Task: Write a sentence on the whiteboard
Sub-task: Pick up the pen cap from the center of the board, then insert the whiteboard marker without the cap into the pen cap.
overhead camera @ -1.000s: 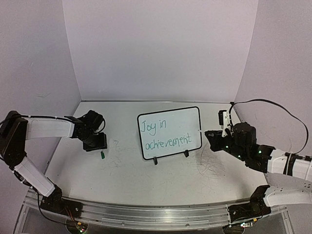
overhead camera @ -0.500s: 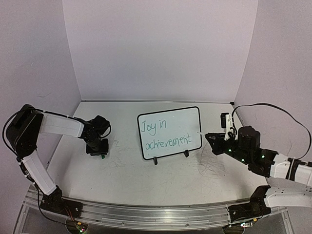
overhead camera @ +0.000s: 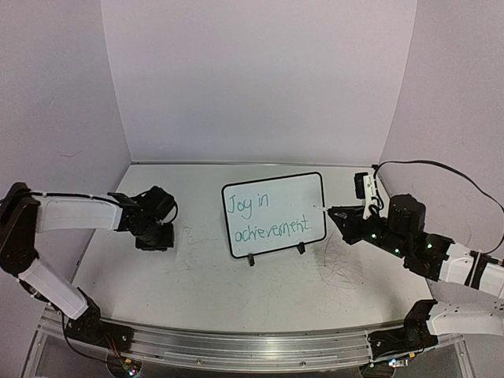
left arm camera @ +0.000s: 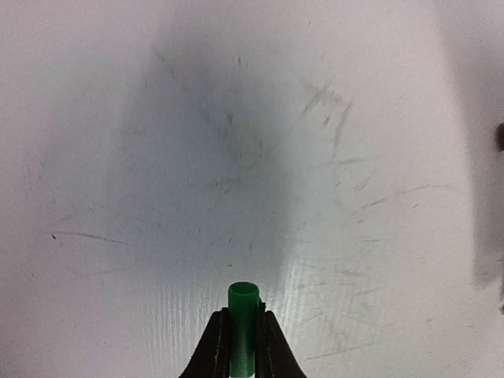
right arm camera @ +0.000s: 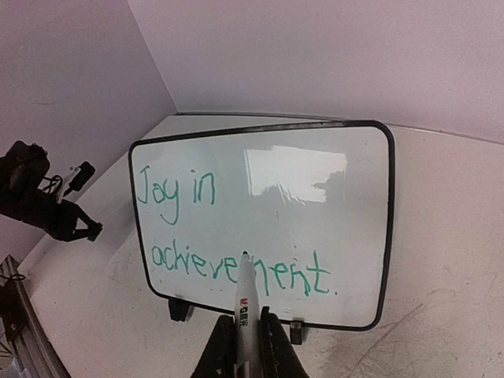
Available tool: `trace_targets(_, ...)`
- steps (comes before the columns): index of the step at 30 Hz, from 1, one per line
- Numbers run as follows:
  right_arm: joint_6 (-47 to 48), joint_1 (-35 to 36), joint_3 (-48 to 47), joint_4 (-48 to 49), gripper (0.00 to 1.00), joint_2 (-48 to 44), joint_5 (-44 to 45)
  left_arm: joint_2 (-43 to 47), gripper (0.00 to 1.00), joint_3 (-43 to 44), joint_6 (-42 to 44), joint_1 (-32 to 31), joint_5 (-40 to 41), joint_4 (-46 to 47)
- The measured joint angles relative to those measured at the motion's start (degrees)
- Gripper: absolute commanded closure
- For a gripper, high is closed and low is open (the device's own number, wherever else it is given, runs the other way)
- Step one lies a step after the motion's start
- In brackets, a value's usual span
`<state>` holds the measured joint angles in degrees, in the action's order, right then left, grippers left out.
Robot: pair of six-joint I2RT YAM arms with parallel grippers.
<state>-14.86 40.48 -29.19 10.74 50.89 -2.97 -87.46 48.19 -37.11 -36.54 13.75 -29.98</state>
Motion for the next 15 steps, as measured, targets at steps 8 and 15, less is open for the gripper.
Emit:
trace_targets(8, 3.6, 0.0, -6.3, 0.0, 1.00, 0.1, -28.0, 22.6, 1.00, 7.2, 8.4, -2.5, -7.0, 5.4)
trace_targets(15, 2.9, 0.1, -11.3, 0.6, 1.00, 2.9, -41.8, 22.8, 1.00, 15.1, 24.4, -18.7, -16.1, 12.9)
